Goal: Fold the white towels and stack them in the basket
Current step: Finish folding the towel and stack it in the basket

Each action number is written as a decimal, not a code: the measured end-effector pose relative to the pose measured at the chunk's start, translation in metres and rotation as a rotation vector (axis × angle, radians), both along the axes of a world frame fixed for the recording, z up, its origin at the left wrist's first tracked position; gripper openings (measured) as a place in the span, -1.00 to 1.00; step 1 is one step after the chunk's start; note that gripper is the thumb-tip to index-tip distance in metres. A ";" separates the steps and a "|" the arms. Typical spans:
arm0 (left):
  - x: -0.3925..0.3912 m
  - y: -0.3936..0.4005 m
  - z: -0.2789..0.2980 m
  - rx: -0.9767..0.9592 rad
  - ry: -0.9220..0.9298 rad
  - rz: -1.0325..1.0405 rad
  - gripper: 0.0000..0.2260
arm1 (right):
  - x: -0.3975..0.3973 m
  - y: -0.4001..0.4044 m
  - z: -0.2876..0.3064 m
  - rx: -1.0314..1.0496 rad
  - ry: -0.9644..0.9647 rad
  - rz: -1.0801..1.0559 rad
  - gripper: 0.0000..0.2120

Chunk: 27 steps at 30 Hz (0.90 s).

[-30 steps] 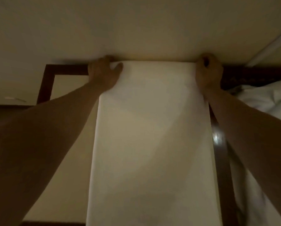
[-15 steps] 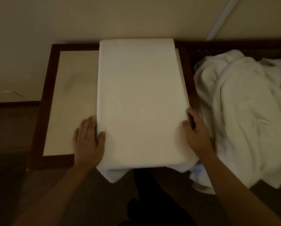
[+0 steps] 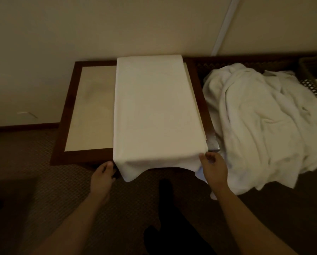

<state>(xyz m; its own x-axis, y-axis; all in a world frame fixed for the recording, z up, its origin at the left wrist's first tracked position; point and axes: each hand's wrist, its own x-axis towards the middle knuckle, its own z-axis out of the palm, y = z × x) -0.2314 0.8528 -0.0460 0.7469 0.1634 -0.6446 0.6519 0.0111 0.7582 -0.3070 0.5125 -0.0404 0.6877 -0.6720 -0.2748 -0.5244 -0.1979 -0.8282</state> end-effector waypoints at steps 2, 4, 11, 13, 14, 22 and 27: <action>0.008 0.002 -0.004 -0.064 0.042 -0.021 -0.72 | 0.004 -0.005 -0.003 0.010 0.018 -0.015 -0.76; 0.012 0.003 -0.003 -0.102 0.065 -0.034 -0.75 | 0.007 -0.011 -0.008 0.028 0.041 -0.031 -0.70; 0.007 -0.010 0.008 -0.143 0.051 -0.052 -0.85 | 0.013 -0.025 -0.007 -0.058 0.075 0.068 -0.73; 0.007 -0.009 0.006 -0.114 0.035 -0.063 -0.84 | 0.014 -0.026 -0.005 -0.140 0.099 0.125 -0.76; 0.008 -0.007 0.004 -0.093 0.020 -0.066 -0.84 | 0.015 -0.027 -0.005 -0.193 0.085 0.161 -0.81; 0.003 -0.015 0.002 0.481 -0.172 -0.195 -0.80 | 0.015 -0.036 -0.002 -0.444 0.076 0.188 -0.78; 0.006 -0.018 -0.007 0.497 -0.180 -0.209 -0.80 | 0.014 -0.021 -0.016 -0.207 0.090 0.030 -0.82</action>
<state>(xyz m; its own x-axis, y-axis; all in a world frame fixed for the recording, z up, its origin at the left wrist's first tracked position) -0.2250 0.8343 -0.0531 0.8867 0.2517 -0.3879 0.4624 -0.4903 0.7388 -0.2931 0.4919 -0.0568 0.6869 -0.7002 -0.1945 -0.5858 -0.3751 -0.7185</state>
